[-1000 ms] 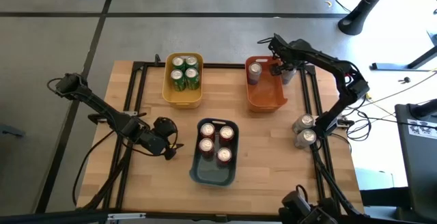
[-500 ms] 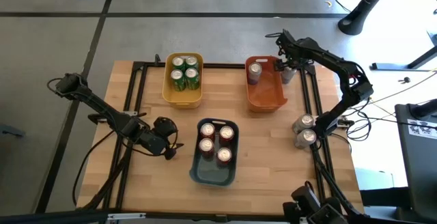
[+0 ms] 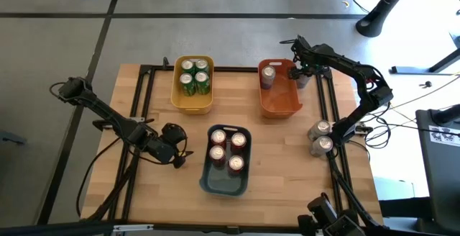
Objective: Sort soda cans
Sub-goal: Put the blue-white soda can into the orange bin
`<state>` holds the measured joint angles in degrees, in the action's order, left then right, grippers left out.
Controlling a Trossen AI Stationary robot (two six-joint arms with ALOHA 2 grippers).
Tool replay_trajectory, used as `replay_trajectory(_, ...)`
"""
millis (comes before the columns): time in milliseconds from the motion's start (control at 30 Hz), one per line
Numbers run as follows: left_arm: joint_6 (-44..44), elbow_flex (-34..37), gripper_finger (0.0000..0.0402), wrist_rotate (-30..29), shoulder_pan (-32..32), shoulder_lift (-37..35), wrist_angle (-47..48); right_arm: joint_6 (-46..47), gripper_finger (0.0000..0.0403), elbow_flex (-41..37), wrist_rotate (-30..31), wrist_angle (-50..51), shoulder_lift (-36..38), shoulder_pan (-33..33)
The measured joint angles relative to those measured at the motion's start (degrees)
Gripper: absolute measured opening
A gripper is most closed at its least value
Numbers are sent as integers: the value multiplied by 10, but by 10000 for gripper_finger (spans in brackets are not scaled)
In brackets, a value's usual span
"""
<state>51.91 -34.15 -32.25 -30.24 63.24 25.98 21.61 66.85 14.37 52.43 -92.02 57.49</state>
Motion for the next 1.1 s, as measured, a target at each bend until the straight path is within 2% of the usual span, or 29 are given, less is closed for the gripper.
replay_trajectory(300, 1, 0, 335, 0, 0, 0, 0, -23, 289, 0, 3, -17, 0, 0)
replay_trajectory(500, 1, 0, 335, 0, 0, 0, 0, -26, 287, 2, 7, -8, 0, -1)
replay_trajectory(667, 1, 0, 335, 0, 0, 0, 0, -35, 285, 21, -11, 46, 4, -2)
replay_trajectory(1100, 0, 0, 335, 0, 0, 0, 0, -34, 285, 68, -29, 149, 93, -28)
